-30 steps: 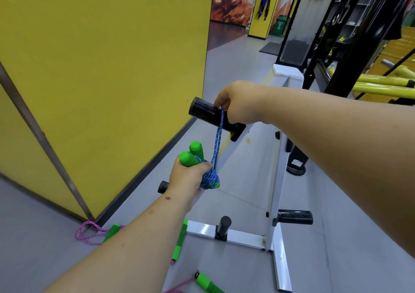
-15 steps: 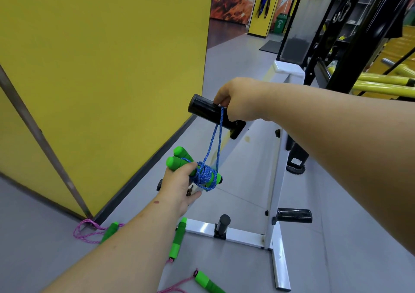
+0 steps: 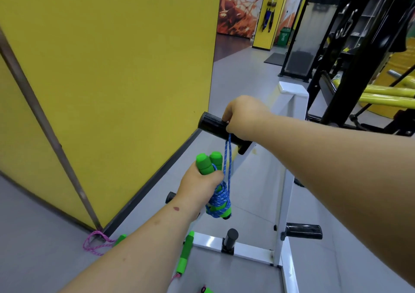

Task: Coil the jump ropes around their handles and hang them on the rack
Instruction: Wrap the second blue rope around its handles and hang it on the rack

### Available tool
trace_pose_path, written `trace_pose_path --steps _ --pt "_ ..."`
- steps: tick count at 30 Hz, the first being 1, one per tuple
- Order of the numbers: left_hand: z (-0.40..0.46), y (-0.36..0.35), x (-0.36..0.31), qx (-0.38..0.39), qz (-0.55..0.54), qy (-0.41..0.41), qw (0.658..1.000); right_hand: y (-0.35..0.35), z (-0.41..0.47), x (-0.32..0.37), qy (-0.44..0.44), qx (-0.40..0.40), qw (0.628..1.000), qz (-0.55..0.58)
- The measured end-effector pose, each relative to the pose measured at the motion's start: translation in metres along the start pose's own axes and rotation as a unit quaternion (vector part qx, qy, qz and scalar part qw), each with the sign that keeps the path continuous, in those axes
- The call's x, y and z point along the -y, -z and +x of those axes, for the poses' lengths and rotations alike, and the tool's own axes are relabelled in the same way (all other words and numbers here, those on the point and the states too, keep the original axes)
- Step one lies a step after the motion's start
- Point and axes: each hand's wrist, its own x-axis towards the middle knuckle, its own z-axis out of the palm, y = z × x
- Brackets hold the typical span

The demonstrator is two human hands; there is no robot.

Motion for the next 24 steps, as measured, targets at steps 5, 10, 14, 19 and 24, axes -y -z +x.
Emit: trace_pose_path --steps 5,10,14,19,24 --pt "0.003 0.022 -0.007 -0.031 0.027 -0.013 0.999 -0.002 0.006 0.005 -0.06 -0.04 0.995 0.075" --pt "0.006 0.044 -0.011 -0.065 0.034 -0.022 0.997 -0.005 0.01 0.005 -0.046 -0.046 0.988 0.14" --pt "0.003 0.061 -0.027 -0.085 0.047 -0.044 0.994 -0.007 0.014 0.017 -0.029 -0.078 0.958 0.273" --pt "-0.002 0.093 -0.055 -0.142 0.026 -0.077 0.987 -0.002 0.016 0.06 0.009 -0.069 0.91 0.409" --pt "-0.019 0.125 -0.08 -0.164 0.023 -0.11 0.98 0.008 0.009 0.111 0.045 -0.039 0.874 0.483"
